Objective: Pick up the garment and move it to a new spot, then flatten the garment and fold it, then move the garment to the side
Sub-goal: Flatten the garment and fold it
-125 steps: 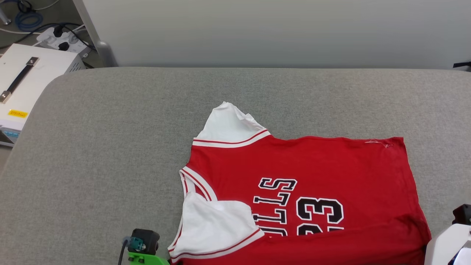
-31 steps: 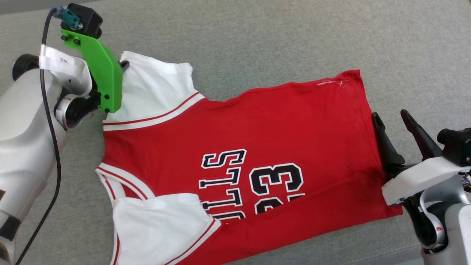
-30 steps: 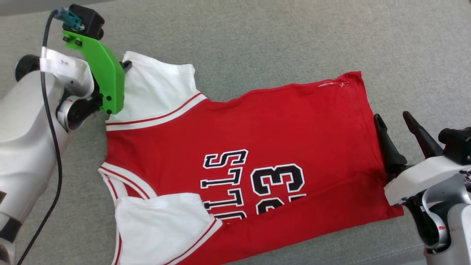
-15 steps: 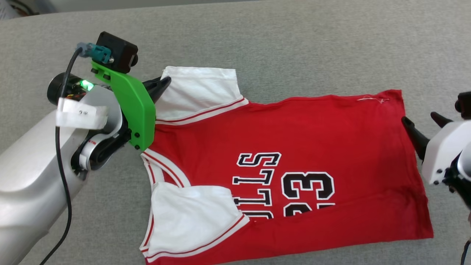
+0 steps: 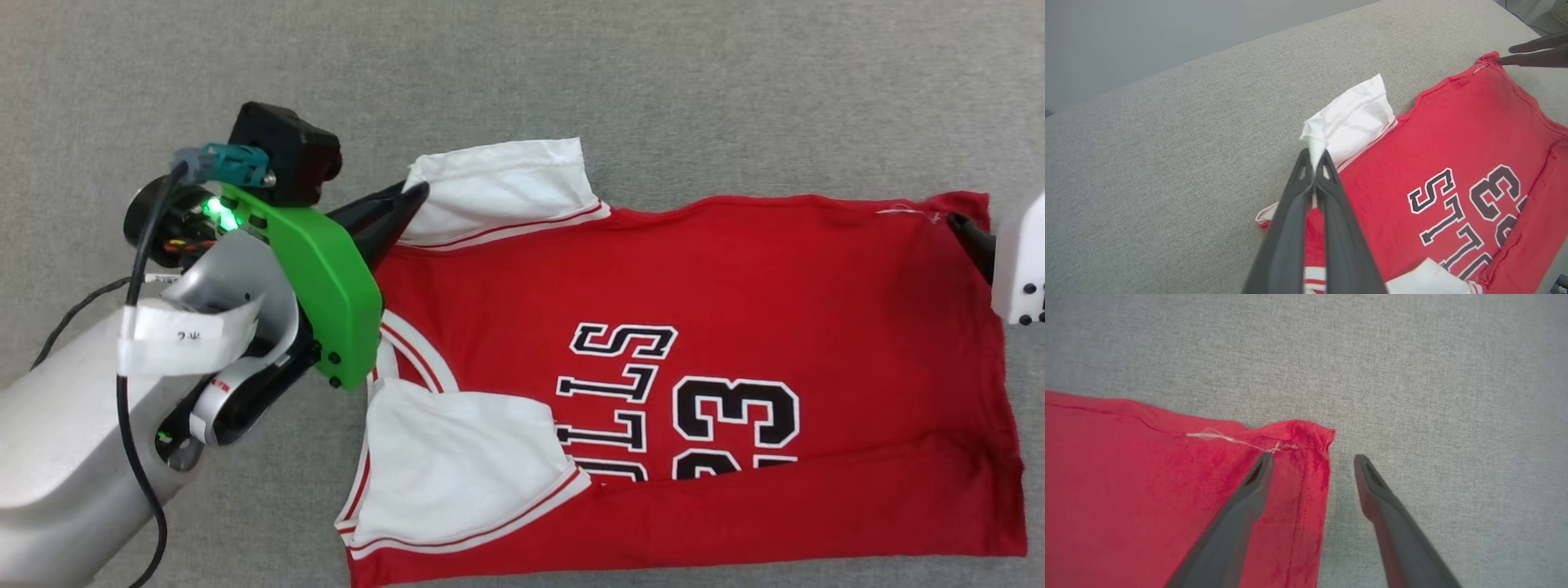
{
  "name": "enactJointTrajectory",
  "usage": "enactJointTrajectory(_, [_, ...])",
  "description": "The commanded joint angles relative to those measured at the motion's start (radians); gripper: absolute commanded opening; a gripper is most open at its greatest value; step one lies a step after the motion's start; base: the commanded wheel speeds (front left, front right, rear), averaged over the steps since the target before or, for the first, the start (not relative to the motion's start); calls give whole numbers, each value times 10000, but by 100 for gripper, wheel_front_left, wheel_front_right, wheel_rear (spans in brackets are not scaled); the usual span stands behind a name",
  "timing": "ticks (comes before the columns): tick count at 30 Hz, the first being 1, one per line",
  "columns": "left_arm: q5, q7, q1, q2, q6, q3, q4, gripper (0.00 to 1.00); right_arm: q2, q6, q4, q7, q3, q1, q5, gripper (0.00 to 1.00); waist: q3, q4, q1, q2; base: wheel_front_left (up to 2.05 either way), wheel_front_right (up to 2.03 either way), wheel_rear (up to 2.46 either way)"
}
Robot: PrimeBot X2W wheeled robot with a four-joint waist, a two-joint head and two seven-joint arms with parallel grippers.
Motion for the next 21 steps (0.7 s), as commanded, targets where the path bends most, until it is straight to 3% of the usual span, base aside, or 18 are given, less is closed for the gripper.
enactJointTrajectory(1, [150,-41,160,44,87,10,-150,0,-42,-7,204,47,46,-227,-126,100,257,241,0,0,0,0,0])
enactJointTrajectory(14, [235,-148,100,-120,-25,-110,-179,0,-281,-7,1520,-308,1158,-243,-14,98,458,486,0,0,0,0,0])
enactJointTrajectory(15, [169,-209,139,-178,-104,-130,-24,0,-322,-7,1760,-663,1153,-286,73,0,404,496,0,0,0,0,0])
enactJointTrajectory(21, [62,-411,304,-249,-177,-134,403,0,-212,-7,2193,-1552,814,-415,226,0,98,482,0,0,0,0,0])
